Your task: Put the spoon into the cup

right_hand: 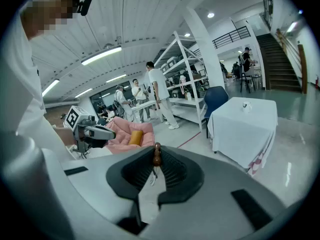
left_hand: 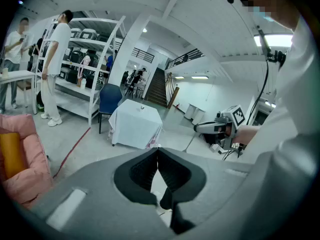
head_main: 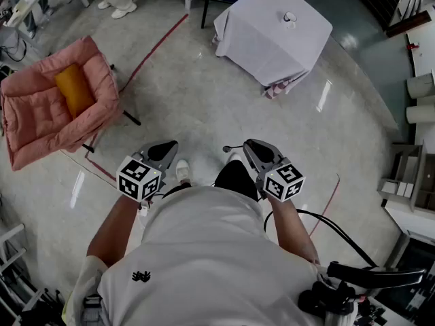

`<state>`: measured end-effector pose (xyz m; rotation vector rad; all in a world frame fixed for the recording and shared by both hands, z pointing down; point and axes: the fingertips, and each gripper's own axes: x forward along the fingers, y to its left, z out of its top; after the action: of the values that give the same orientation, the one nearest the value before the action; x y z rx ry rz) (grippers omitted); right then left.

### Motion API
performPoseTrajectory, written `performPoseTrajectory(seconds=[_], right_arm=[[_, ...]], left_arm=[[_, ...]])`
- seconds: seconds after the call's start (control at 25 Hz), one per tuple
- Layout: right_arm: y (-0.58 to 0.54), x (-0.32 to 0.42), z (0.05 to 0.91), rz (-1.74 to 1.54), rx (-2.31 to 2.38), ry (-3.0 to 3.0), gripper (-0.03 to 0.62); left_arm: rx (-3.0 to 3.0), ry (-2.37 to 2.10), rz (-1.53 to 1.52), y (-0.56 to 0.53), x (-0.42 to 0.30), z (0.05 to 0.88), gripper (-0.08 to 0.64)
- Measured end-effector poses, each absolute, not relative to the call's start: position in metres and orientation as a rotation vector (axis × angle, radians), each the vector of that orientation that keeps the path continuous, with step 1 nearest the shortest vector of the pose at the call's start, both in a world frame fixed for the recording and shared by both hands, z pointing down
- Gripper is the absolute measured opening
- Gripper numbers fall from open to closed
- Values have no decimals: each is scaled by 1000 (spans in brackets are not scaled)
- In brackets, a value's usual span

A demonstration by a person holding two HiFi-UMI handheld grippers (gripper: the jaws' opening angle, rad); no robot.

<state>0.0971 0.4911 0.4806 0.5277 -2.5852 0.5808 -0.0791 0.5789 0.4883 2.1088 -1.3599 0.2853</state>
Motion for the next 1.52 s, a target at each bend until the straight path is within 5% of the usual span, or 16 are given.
performPoseTrajectory(seconds=[1.52], right_arm=[[211, 143, 505, 755, 831, -2646, 46]], left_arm=[[2302, -1175, 463, 248, -22, 465, 12]])
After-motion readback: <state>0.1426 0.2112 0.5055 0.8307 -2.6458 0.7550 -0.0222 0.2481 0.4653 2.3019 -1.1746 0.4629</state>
